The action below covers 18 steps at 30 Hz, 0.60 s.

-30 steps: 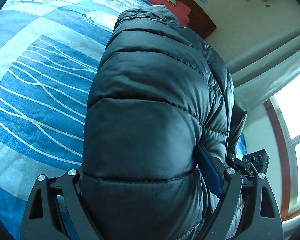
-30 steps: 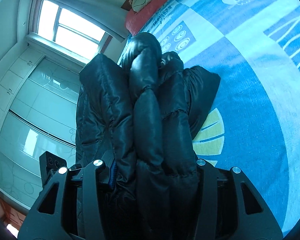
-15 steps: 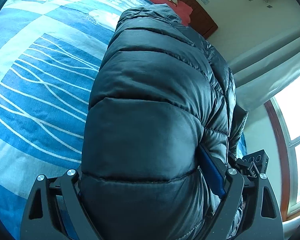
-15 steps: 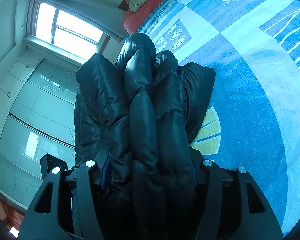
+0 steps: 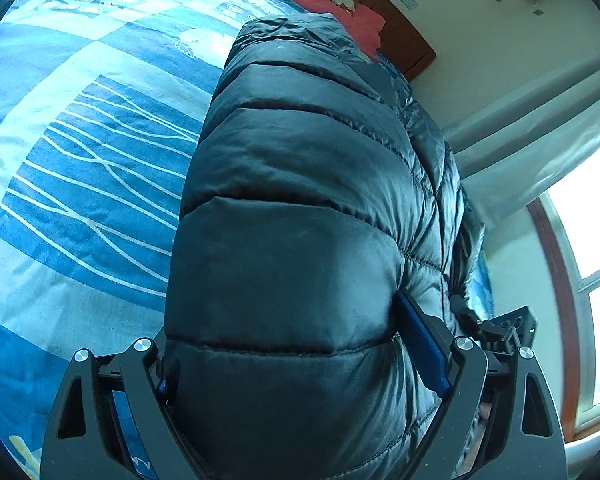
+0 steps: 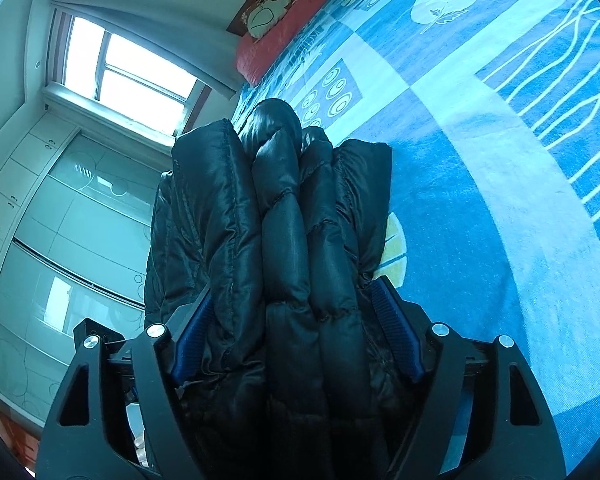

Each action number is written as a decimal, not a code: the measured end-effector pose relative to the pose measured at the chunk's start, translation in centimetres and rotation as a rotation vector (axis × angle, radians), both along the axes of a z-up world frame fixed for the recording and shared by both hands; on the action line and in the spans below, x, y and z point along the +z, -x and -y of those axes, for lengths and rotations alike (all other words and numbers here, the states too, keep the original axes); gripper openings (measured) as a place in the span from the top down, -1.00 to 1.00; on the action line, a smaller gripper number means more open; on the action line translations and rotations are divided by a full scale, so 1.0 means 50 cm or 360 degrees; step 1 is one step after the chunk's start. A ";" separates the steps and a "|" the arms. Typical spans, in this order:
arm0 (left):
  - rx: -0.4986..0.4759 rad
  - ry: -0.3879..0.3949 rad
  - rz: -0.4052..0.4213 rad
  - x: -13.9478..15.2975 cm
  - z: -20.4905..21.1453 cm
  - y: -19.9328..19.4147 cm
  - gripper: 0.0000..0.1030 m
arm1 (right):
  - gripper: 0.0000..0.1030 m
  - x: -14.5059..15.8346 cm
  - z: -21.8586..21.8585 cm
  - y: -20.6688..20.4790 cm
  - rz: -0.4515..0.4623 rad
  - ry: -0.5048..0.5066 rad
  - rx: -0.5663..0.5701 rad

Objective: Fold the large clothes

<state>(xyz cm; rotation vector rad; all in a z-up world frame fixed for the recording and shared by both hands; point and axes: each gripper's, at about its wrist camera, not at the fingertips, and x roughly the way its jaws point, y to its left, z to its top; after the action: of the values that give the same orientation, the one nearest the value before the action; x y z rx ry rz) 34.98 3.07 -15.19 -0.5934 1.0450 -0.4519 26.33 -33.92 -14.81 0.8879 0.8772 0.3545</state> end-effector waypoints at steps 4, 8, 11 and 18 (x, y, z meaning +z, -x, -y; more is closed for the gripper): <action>0.0007 0.0142 -0.0067 -0.012 -0.034 -0.016 -0.72 | -0.48 -0.004 -0.004 -0.008 -0.0009 0.0003 0.0002; -0.0026 0.0106 -0.0043 -0.005 -0.051 -0.010 -0.72 | -0.50 -0.008 -0.001 -0.009 -0.0004 0.0008 0.0012; -0.0048 0.0053 0.0006 0.006 -0.059 -0.001 -0.72 | -0.50 -0.007 -0.002 -0.009 -0.0005 0.0008 0.0012; 0.0000 -0.0024 0.0047 0.012 -0.093 0.024 -0.72 | -0.52 0.002 -0.002 -0.004 -0.0008 0.0033 -0.0003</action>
<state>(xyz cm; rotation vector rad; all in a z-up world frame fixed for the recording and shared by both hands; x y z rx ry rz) 33.80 7.73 -14.60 -0.5719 1.0197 -0.4515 26.51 -33.81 -14.70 0.8710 0.8832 0.3411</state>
